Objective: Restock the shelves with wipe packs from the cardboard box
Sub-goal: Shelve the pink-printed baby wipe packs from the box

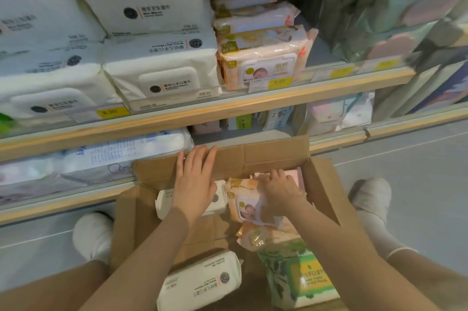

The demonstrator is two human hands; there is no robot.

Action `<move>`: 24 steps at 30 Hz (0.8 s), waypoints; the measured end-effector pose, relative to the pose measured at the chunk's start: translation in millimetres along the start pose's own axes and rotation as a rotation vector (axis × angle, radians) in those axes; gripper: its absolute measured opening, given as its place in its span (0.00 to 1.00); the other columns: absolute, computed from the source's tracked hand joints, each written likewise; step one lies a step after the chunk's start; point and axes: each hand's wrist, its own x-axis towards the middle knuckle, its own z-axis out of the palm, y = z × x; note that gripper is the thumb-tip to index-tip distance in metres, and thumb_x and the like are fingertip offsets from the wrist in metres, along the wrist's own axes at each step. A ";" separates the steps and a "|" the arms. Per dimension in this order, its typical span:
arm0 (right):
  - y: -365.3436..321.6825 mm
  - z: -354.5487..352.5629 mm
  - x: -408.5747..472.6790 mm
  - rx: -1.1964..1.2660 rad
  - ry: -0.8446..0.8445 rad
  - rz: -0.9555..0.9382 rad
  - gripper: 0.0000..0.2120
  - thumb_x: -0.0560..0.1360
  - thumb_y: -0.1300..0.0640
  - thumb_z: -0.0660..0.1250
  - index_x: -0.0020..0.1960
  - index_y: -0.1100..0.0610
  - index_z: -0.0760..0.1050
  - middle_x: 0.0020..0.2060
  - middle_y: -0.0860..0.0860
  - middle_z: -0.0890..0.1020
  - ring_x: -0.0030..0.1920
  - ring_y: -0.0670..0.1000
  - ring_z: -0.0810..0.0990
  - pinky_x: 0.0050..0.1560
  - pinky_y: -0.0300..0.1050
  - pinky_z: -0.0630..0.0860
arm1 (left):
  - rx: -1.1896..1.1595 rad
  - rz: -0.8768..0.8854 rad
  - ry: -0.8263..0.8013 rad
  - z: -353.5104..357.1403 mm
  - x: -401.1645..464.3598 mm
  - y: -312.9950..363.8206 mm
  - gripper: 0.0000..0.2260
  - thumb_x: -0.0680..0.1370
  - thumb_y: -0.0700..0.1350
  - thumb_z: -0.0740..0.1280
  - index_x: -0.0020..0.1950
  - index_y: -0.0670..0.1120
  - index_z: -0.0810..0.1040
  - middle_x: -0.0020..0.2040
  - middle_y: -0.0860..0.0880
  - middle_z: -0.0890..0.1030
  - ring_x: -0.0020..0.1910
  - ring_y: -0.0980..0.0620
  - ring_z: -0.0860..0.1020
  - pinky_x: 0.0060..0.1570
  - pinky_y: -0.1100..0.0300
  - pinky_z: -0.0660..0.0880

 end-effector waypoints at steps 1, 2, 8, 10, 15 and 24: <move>-1.6 -2.4 -4.1 0.029 -0.004 0.006 0.40 0.66 0.38 0.70 0.70 0.55 0.59 0.59 0.55 0.68 0.59 0.57 0.68 0.58 0.51 0.70 | -0.004 0.007 -0.010 -1.1 -1.2 -0.7 0.36 0.69 0.44 0.72 0.74 0.46 0.60 0.68 0.44 0.68 0.70 0.44 0.63 0.71 0.40 0.55; -2.6 -4.6 -10.0 0.047 0.005 0.012 0.40 0.67 0.38 0.70 0.70 0.56 0.59 0.59 0.55 0.68 0.58 0.57 0.70 0.57 0.51 0.71 | -0.008 0.016 -0.019 -2.3 -2.6 -1.5 0.36 0.69 0.44 0.71 0.74 0.46 0.59 0.69 0.44 0.67 0.71 0.44 0.62 0.72 0.40 0.54; 25.2 -48.8 -73.7 0.092 0.233 0.077 0.36 0.64 0.30 0.67 0.60 0.53 0.63 0.56 0.52 0.74 0.56 0.55 0.73 0.57 0.49 0.70 | -0.139 -0.005 0.047 -10.1 -12.7 7.0 0.34 0.72 0.44 0.68 0.75 0.45 0.59 0.74 0.44 0.61 0.75 0.45 0.55 0.73 0.42 0.49; 45.8 -64.7 -104.0 0.135 0.303 0.123 0.38 0.63 0.28 0.66 0.61 0.53 0.63 0.56 0.51 0.74 0.54 0.55 0.74 0.53 0.48 0.70 | -0.192 0.025 0.065 -9.2 -22.1 23.0 0.32 0.73 0.44 0.68 0.75 0.45 0.59 0.75 0.43 0.60 0.75 0.46 0.54 0.73 0.44 0.49; 100.6 -70.3 -159.8 0.160 0.422 0.354 0.35 0.59 0.30 0.69 0.53 0.50 0.61 0.48 0.49 0.75 0.40 0.50 0.67 0.40 0.42 0.64 | -0.293 0.252 -0.073 21.3 -52.4 63.7 0.33 0.70 0.43 0.72 0.72 0.49 0.63 0.72 0.45 0.65 0.70 0.47 0.61 0.64 0.45 0.68; 122.1 -4.2 -178.9 0.512 0.326 0.551 0.35 0.61 0.38 0.74 0.55 0.53 0.58 0.46 0.48 0.69 0.42 0.52 0.69 0.39 0.45 0.66 | -0.104 0.587 -0.529 98.1 -72.9 73.6 0.54 0.62 0.51 0.76 0.74 0.62 0.40 0.77 0.51 0.55 0.74 0.48 0.55 0.57 0.47 0.74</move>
